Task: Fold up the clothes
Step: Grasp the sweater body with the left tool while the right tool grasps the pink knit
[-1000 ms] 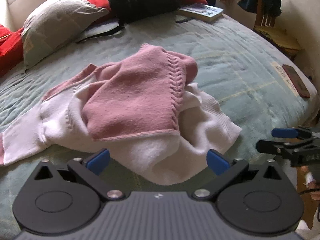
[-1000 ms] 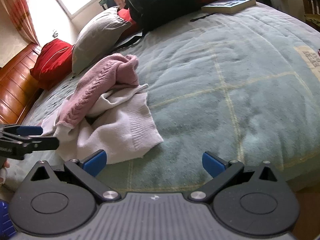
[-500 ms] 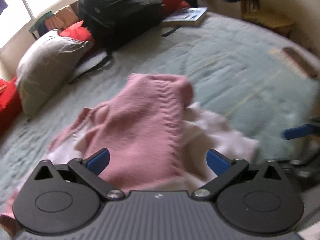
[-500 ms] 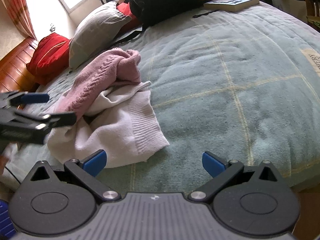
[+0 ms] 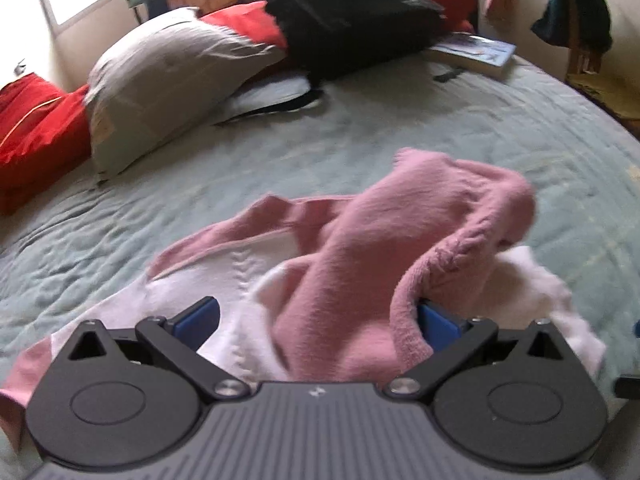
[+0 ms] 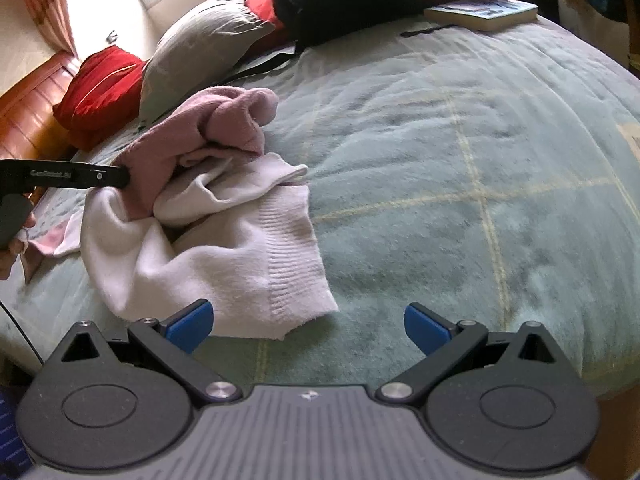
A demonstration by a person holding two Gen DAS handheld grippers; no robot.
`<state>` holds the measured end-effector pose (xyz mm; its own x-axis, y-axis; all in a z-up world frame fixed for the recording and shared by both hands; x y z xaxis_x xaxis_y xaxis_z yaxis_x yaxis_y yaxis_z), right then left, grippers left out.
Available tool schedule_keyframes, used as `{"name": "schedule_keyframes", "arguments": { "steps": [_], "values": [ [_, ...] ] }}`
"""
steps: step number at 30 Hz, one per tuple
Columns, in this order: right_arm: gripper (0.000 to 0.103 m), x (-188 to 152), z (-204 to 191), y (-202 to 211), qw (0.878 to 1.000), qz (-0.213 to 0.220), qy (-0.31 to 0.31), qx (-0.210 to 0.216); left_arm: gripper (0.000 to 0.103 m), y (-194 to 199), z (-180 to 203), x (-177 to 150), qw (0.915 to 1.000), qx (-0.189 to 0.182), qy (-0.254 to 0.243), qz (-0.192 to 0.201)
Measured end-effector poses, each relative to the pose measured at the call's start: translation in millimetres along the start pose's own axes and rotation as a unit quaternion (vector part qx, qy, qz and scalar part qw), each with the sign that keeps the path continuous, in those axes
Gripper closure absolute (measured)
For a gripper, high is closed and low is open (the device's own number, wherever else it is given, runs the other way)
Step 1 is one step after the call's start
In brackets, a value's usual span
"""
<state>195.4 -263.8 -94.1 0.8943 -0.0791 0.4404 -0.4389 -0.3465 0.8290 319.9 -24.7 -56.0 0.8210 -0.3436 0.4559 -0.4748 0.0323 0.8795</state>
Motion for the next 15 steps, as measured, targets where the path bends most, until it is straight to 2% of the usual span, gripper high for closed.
{"name": "schedule_keyframes", "arguments": {
  "steps": [6, 8, 10, 15],
  "values": [
    [0.000, 18, -13, -2, 0.999, 0.006, 0.033, 0.005, 0.000, -5, -28, -5, 0.9985, -0.023, 0.050, -0.002],
    [0.000, 28, -18, -4, 0.999, 0.008, 0.047, 0.002, 0.000, 0, -25, -9, 0.9987, -0.030, 0.041, 0.005],
    [0.000, 40, -23, -6, 0.998, 0.012, 0.059, 0.002, 0.000, 1, -21, -12, 0.9995, -0.021, 0.022, 0.010],
    [0.000, 72, -43, -18, 0.995, 0.013, 0.094, 0.007, 0.000, -1, -23, -13, 0.9990, -0.030, 0.030, 0.013]
  ]
}}
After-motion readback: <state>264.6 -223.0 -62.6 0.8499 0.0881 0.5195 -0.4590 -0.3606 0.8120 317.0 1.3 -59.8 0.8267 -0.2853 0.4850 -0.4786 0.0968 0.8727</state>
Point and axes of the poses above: each gripper's, at about its wrist camera, not at the fingertips, and y roughly against the way its jaws point, z to its right, x to its top, the point moved 7 cm from there along -y, roughly the way its jaws point, and after that the axes turned 10 degrees about -z, right-handed, at the moved point
